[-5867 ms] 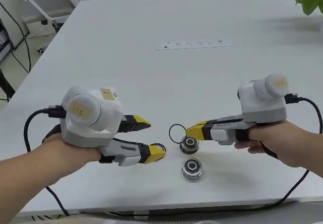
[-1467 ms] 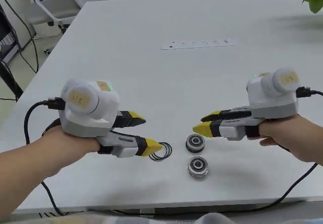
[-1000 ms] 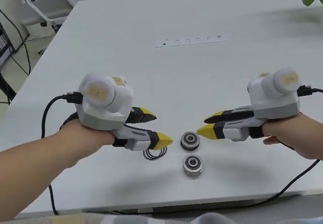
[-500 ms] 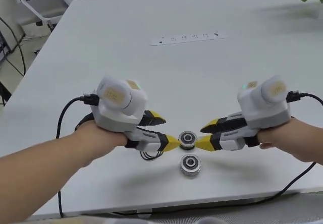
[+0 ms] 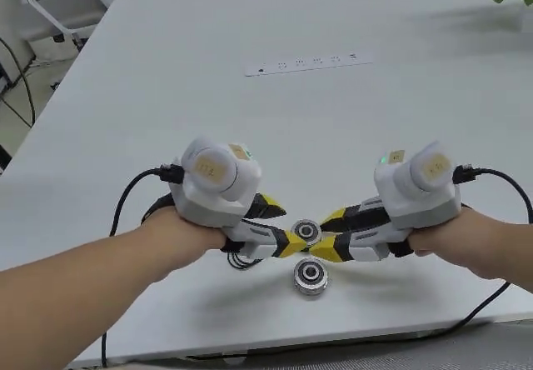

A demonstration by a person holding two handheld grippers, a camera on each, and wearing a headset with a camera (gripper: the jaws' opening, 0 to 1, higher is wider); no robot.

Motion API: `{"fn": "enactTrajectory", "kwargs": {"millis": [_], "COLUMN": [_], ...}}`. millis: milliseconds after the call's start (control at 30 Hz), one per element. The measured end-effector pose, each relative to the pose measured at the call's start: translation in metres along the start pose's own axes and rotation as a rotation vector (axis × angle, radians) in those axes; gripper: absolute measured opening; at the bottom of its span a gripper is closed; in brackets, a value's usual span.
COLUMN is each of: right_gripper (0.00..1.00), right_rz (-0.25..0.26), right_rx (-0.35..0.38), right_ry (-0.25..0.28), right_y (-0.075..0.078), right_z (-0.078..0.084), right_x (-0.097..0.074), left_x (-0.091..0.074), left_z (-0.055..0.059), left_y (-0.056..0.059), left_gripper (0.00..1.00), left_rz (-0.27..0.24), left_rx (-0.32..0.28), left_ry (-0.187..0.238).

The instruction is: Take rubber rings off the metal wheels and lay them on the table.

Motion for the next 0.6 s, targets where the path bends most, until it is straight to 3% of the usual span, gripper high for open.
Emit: {"fn": "enactTrajectory", "kwargs": {"millis": [600], "right_gripper": [0.21], "right_rz": [0.010], "right_rx": [-0.007], "right_ry": [0.002], "right_y": [0.002], "right_z": [0.003], "right_x": [0.001], "left_x": [0.017], "left_z": [-0.003], "left_y": [0.005], "left_gripper": [0.21], "left_rz": [0.014], "left_rx": [0.038], "left_ry": [-0.005]}}
Point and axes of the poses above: the centre of the closed fingertips' face, and the gripper's own axes: x roughly forward along the fingers, y roughly to its right, z roughly out of its underside, the point moved 5 cm from there along -x, roughly backward along the fingers, and after that the axes turned 2 degrees about x, right-handed, at the moved point
